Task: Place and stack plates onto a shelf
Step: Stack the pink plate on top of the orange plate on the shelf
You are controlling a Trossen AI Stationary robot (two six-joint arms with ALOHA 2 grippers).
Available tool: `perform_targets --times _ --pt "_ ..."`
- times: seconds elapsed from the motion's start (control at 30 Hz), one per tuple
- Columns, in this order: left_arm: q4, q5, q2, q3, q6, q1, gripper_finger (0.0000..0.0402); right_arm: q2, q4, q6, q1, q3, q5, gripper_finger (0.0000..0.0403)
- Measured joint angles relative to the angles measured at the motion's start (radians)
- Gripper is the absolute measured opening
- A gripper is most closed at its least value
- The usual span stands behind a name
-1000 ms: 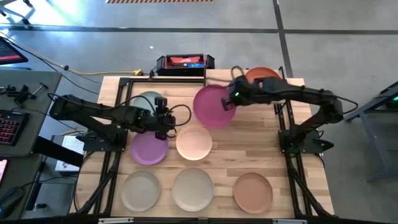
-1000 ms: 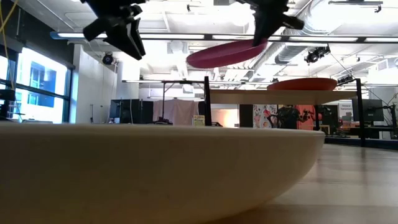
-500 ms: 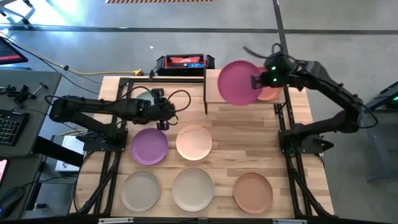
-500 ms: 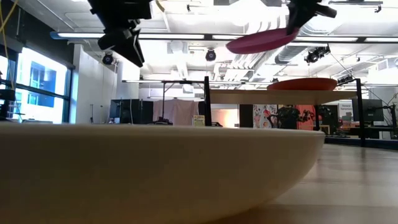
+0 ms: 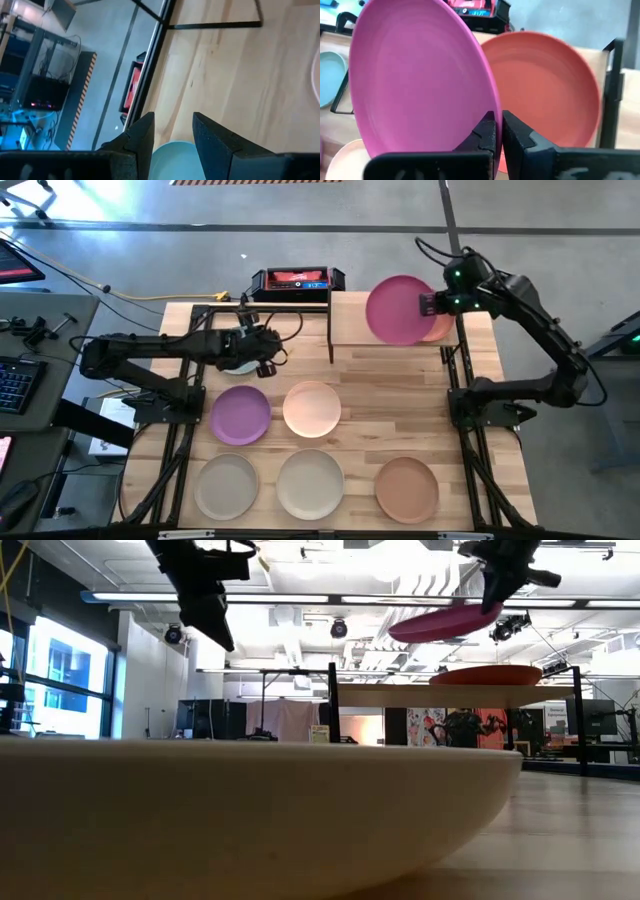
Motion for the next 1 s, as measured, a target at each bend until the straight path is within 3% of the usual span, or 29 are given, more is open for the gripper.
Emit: perform_targets --times 0.53,1.0 --pt "-0.001 -0.003 0.0 -0.001 0.004 0.114 0.0124 -0.15 0.101 0.105 -0.182 -0.228 -0.109 0.0" --pt "0.001 0.036 0.0 -0.001 0.037 0.23 0.0124 -0.268 0.101 0.39 -0.272 -0.293 -0.022 0.0"
